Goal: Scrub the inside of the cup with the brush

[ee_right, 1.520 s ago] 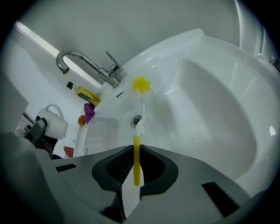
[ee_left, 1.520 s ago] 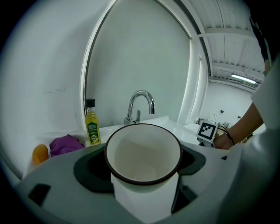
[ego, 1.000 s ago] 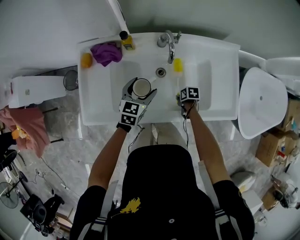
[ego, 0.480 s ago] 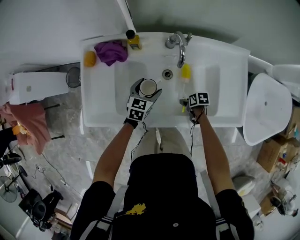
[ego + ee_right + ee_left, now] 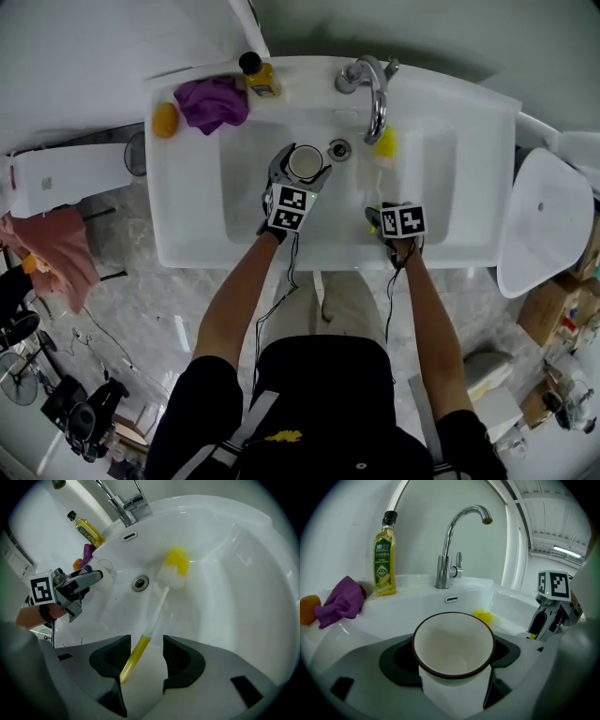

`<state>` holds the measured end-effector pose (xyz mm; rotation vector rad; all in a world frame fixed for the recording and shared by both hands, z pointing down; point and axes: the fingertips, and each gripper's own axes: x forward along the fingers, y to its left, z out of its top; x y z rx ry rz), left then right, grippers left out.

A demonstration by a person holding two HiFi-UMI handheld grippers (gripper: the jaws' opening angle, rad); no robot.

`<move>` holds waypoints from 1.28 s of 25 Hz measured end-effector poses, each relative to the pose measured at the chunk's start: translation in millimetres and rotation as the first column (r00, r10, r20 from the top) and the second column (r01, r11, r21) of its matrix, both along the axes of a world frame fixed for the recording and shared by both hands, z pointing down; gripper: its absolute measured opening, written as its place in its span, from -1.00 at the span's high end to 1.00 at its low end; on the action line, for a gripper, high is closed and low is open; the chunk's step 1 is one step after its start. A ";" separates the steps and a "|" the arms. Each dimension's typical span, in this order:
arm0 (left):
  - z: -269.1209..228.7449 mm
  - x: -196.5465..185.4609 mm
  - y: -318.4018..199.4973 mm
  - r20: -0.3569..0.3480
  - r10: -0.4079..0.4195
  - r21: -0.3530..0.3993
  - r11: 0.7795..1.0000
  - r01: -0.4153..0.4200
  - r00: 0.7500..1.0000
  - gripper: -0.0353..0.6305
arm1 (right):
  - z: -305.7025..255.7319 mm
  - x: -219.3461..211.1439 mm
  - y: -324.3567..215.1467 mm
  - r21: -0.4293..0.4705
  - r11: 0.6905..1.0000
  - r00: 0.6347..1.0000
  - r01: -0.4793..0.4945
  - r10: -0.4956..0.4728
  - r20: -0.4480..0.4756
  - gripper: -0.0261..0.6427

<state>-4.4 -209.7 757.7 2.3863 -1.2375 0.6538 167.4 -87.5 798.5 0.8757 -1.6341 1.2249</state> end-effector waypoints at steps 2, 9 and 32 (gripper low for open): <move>13.5 1.7 -2.7 0.012 -0.002 -0.006 1.000 0.002 1.000 -0.36 | 6.5 -2.2 -3.3 0.006 1.000 0.999 0.028 -0.028 -0.020 0.20; 38.5 -1.7 -8.9 0.007 -0.032 0.007 0.999 0.032 0.999 -0.36 | 17.4 -7.7 -9.7 0.021 0.998 0.998 0.054 -0.053 -0.039 0.20; 65.5 -5.2 11.5 0.101 0.041 -0.146 0.989 -0.026 0.994 -0.37 | 5.0 -11.4 -6.7 -0.005 1.000 0.998 0.022 -0.021 0.055 -0.33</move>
